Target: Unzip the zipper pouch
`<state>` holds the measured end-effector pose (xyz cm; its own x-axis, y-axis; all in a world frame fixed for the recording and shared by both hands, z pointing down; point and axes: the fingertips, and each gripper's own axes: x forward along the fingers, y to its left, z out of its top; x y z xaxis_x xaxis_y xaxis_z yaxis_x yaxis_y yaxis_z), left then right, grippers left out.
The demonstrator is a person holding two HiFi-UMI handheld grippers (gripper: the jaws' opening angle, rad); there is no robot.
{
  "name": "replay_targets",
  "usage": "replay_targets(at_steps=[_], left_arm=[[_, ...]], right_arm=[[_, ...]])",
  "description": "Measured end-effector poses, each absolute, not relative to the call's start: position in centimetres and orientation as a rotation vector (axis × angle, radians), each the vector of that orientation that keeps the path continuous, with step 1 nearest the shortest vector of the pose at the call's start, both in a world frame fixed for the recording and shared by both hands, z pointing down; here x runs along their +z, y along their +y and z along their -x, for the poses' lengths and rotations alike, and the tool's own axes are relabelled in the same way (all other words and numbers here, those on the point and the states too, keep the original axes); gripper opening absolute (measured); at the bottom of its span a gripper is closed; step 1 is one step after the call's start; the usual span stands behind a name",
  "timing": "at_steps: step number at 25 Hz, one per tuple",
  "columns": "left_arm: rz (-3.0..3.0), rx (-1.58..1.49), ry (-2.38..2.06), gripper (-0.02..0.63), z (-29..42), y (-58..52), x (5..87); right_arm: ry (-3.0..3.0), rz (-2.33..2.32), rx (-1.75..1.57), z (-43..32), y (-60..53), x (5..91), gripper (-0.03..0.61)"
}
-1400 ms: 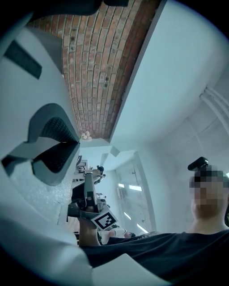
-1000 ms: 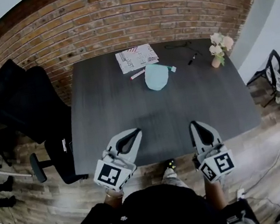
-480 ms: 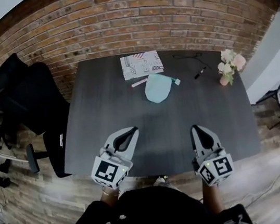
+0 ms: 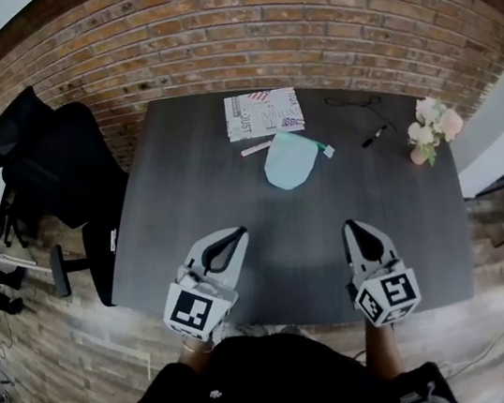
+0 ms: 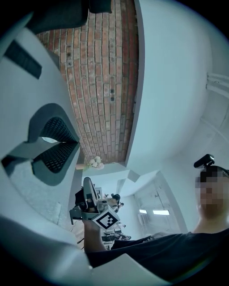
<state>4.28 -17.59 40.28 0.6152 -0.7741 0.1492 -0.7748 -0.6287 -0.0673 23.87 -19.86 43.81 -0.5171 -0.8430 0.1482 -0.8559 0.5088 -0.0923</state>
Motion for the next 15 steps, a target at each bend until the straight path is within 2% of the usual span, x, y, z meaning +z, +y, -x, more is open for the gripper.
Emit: replay_targets(at_steps=[15], left_arm=[[-2.783, 0.238, -1.331, 0.003, -2.1, -26.7, 42.5]], right_arm=[[-2.546, -1.527, 0.261, -22.3, -31.0, 46.5, 0.002]])
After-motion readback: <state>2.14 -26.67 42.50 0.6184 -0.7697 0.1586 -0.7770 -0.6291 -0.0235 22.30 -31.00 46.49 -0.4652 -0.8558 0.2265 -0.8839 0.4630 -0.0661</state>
